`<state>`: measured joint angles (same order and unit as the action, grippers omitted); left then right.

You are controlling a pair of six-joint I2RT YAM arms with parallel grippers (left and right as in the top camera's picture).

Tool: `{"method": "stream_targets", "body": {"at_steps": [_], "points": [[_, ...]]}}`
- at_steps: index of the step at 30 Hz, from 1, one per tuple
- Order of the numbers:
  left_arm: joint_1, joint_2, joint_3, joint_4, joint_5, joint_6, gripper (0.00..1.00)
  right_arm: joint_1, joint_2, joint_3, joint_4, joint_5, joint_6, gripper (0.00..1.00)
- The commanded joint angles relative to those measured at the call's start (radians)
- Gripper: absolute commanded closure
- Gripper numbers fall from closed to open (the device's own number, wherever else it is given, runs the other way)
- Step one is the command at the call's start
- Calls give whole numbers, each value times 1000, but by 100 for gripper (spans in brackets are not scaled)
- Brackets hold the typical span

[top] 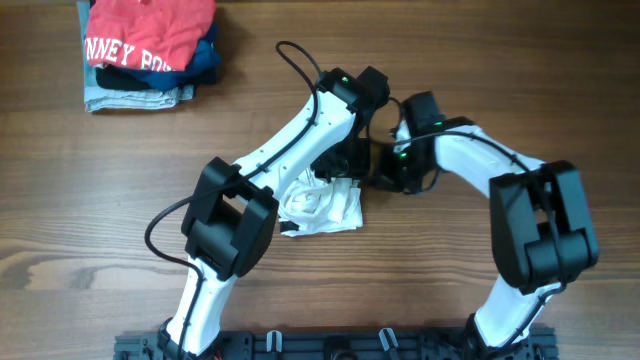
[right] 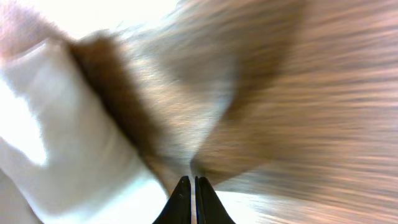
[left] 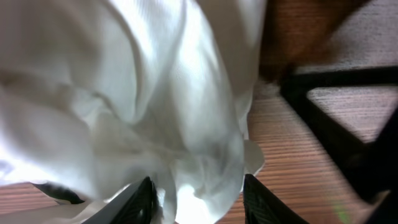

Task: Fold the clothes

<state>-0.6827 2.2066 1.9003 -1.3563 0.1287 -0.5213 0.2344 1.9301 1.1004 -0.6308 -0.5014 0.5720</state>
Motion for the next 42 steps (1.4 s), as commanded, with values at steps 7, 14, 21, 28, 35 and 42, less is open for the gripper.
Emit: {"method": "stream_targets", "body": {"at_steps": [7, 14, 21, 28, 35, 42], "points": [[150, -305, 190, -59, -63, -6, 0, -172, -251, 111, -229, -16, -177, 46], [627, -365, 157, -230, -74, -11, 0, 94, -462, 111, -241, 17, -50, 30], [874, -359, -64, -101, -108, -12, 0, 489, -346, 111, -54, 229, 167, 30], [903, -359, -344, 42, -93, -19, 0, 594, -188, 214, -62, 388, -19, 34], [903, -359, -406, 93, -93, -19, 0, 699, -149, 304, -135, 546, -139, 29], [903, -359, -406, 101, -93, -18, 0, 740, -35, 304, -161, 547, -257, 45]]}}
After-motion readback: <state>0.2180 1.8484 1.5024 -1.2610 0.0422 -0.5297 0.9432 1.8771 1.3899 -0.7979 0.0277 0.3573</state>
